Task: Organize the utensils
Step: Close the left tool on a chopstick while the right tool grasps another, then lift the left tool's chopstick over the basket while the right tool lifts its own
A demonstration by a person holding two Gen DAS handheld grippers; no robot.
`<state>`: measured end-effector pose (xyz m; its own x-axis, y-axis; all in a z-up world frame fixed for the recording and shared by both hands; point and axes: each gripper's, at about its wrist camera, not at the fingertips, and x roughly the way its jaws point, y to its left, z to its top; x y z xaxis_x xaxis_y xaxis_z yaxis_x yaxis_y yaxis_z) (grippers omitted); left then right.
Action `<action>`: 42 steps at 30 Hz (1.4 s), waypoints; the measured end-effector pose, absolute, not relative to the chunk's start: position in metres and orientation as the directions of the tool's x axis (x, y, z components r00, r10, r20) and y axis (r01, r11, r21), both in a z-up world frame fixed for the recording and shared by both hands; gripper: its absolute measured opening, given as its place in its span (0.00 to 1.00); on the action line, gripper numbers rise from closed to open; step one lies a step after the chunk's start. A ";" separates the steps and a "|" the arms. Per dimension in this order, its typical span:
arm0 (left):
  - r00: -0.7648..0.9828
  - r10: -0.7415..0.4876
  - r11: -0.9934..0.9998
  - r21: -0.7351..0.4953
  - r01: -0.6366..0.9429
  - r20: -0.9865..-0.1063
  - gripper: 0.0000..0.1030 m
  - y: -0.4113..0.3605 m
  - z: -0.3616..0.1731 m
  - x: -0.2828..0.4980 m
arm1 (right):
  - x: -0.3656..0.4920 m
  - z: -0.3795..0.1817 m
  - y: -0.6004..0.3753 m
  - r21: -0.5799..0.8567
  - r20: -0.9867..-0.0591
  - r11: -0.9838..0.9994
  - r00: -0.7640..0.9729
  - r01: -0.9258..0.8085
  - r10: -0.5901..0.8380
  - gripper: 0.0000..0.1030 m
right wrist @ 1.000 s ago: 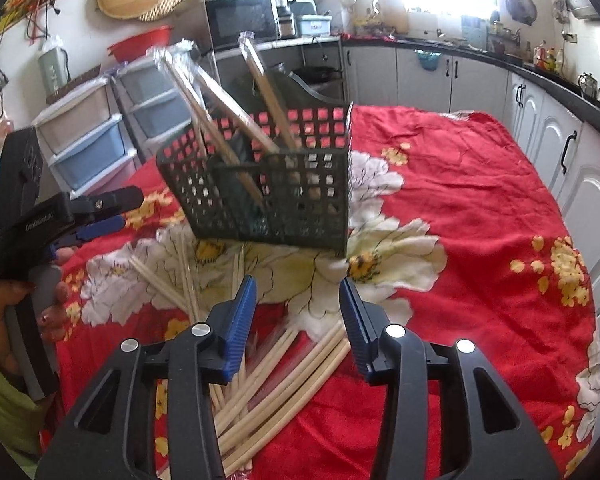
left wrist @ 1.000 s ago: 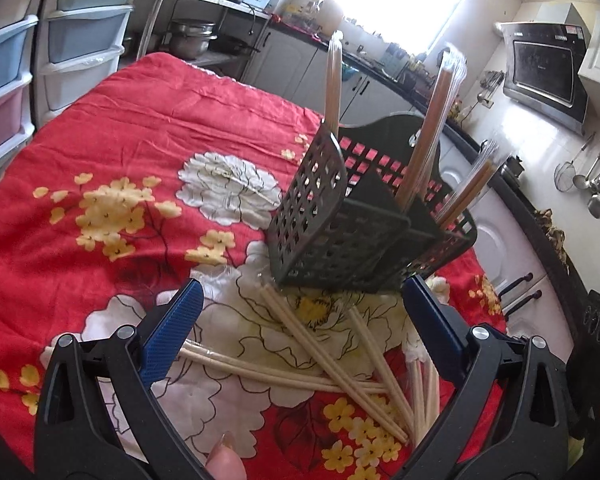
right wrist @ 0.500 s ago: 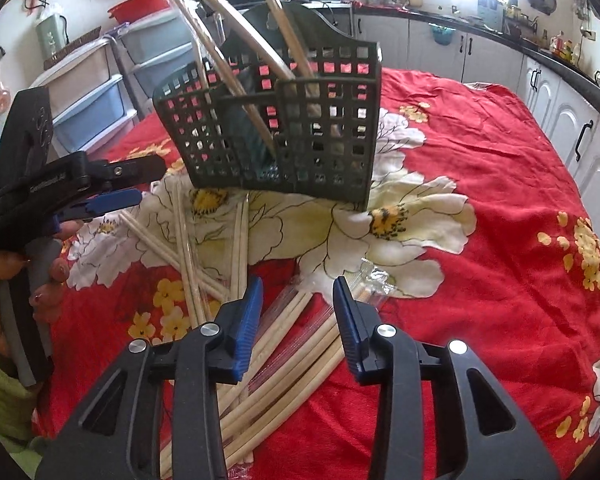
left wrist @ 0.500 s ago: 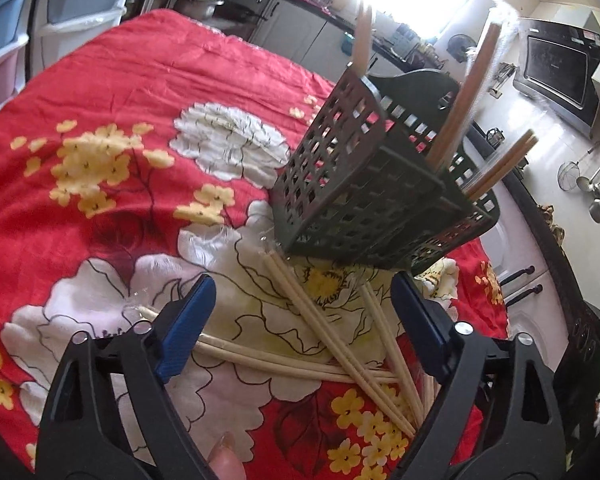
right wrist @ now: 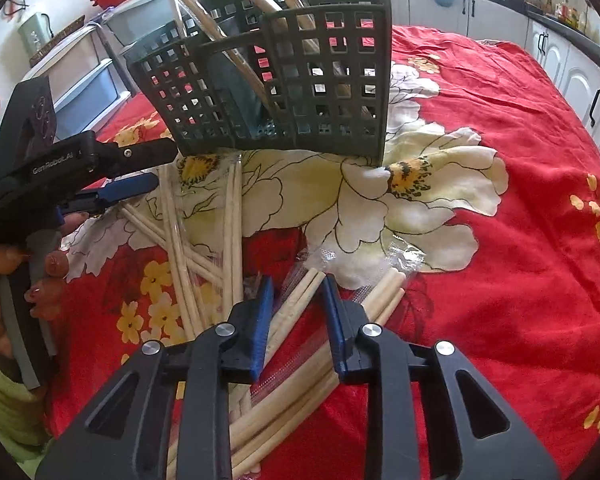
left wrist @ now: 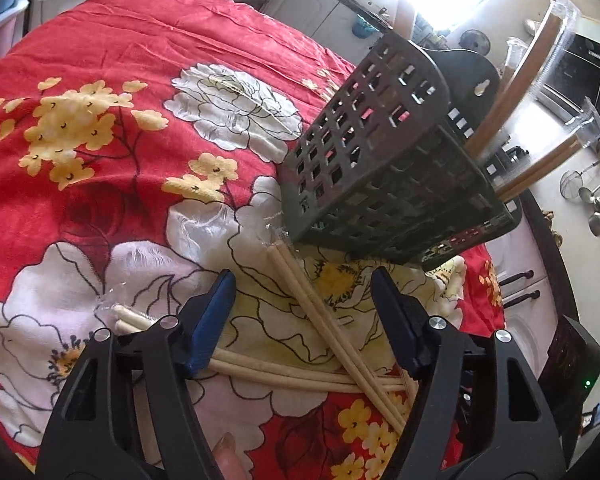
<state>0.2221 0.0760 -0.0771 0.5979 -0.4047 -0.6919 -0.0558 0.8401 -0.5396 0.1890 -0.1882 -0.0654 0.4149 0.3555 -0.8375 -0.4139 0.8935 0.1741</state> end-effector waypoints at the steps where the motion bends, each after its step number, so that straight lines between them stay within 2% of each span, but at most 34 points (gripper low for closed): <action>1: 0.597 -0.403 0.841 -0.538 -0.058 -0.694 0.58 0.076 -0.077 0.224 | 0.189 -0.066 -0.188 0.178 -0.838 0.894 0.413 -0.411 0.357 0.23; 4: 0.593 -0.393 0.845 -0.531 -0.069 -0.703 0.54 0.075 -0.078 0.227 | 0.188 -0.066 -0.188 0.182 -0.838 0.895 0.412 -0.408 0.358 0.22; 6: 0.591 -0.372 0.859 -0.507 -0.074 -0.716 0.47 0.073 -0.078 0.229 | 0.188 -0.066 -0.187 0.183 -0.838 0.895 0.411 -0.407 0.358 0.21; 10: 0.585 -0.348 0.872 -0.483 -0.085 -0.732 0.39 0.071 -0.081 0.234 | 0.192 -0.067 -0.188 0.204 -0.837 0.896 0.404 -0.394 0.369 0.18; 15: 0.582 -0.329 0.875 -0.471 -0.107 -0.743 0.17 0.080 -0.085 0.234 | 0.198 -0.068 -0.194 0.255 -0.829 0.899 0.398 -0.356 0.393 0.09; 18: 0.583 -0.338 0.864 -0.489 -0.118 -0.739 0.12 0.087 -0.087 0.233 | 0.201 -0.066 -0.198 0.288 -0.822 0.896 0.393 -0.338 0.413 0.07; 29: 0.616 -0.421 0.804 -0.588 -0.087 -0.666 0.06 0.104 -0.068 0.216 | 0.195 -0.043 -0.205 0.313 -0.782 0.885 0.434 -0.345 0.446 0.06; 42: 0.728 -0.435 0.810 -0.583 0.059 -0.530 0.04 0.092 0.001 0.186 | 0.176 0.010 -0.203 0.290 -0.686 0.859 0.534 -0.421 0.493 0.05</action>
<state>0.1858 0.0916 0.0009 0.7277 -0.4348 -0.5304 0.0594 0.8104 -0.5829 0.1761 -0.2029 0.0097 0.5343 0.4933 -0.6864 -0.4209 0.8595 0.2900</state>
